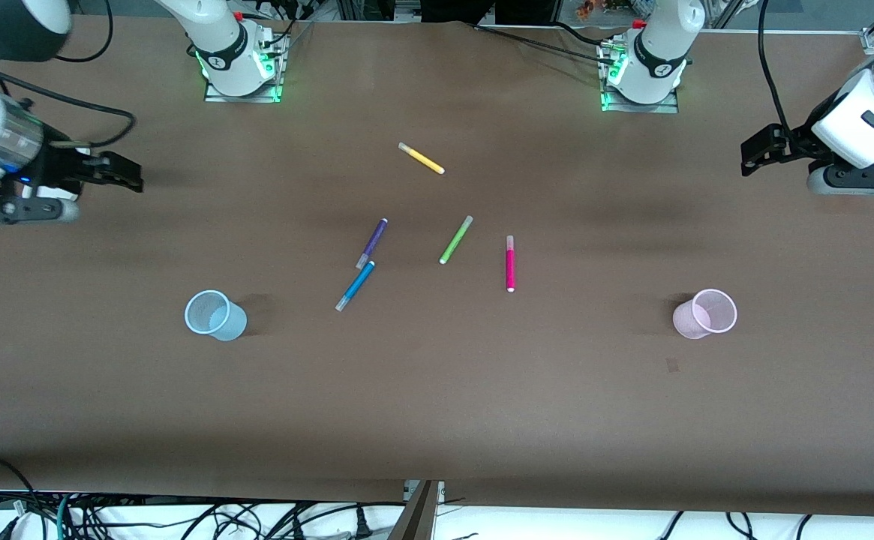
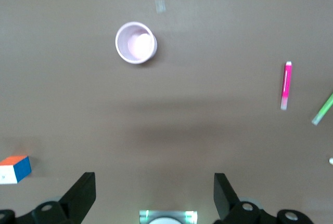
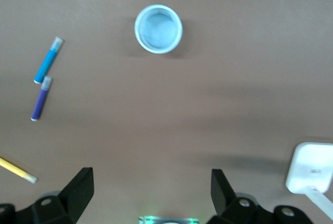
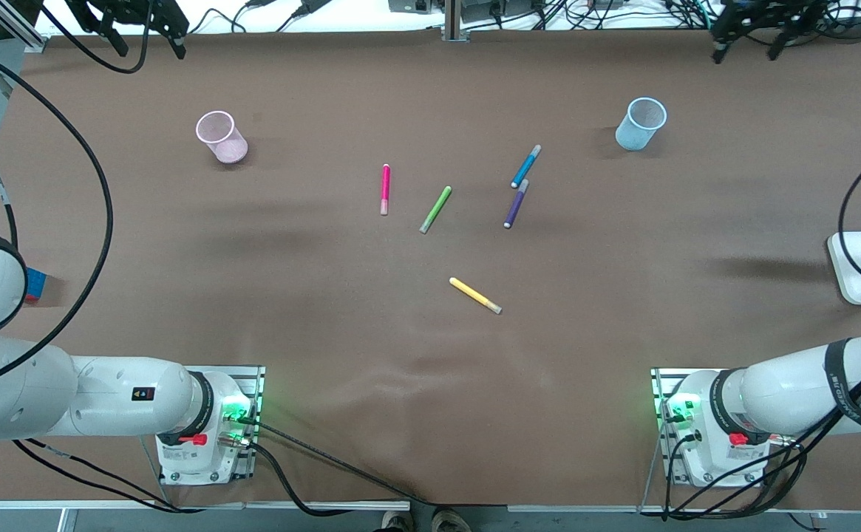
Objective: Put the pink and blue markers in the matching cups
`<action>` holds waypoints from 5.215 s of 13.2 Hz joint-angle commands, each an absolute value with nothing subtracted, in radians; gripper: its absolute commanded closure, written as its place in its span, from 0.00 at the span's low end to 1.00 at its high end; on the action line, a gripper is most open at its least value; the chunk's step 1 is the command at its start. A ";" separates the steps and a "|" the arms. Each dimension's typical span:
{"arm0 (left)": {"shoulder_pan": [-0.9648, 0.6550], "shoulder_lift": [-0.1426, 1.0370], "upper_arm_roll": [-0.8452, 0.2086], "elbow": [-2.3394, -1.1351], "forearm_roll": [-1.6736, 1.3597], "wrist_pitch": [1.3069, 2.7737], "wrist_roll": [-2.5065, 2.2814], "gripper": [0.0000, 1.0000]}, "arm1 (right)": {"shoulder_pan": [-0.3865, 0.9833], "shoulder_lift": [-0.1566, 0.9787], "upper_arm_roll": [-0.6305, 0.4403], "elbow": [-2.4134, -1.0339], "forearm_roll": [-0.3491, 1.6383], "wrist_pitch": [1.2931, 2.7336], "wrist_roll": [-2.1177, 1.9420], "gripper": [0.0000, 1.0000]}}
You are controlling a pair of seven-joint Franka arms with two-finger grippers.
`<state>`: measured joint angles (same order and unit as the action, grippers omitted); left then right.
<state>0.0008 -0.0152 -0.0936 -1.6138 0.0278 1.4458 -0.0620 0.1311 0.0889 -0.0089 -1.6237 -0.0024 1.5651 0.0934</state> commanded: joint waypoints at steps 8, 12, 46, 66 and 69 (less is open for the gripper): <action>-0.009 0.015 -0.166 -1.637 0.002 1.327 -0.011 0.00 | 0.331 0.382 -0.011 -1.603 0.026 1.923 0.501 0.01; -0.009 0.044 -0.216 -1.672 0.003 1.420 -0.014 0.00 | 0.373 0.481 -0.011 -1.603 0.026 2.055 0.610 0.01; -0.233 0.554 -0.380 -2.049 0.100 2.531 -0.423 0.00 | 0.488 0.744 0.014 -1.634 0.248 2.347 0.680 1.00; -0.232 0.558 -0.379 -2.022 0.103 2.452 -0.417 0.97 | -0.070 0.584 0.006 -1.503 0.702 1.746 0.241 1.00; -0.229 0.540 -0.377 -1.904 0.104 2.192 -0.414 0.97 | -0.115 0.655 0.006 -1.503 0.810 1.733 0.152 1.00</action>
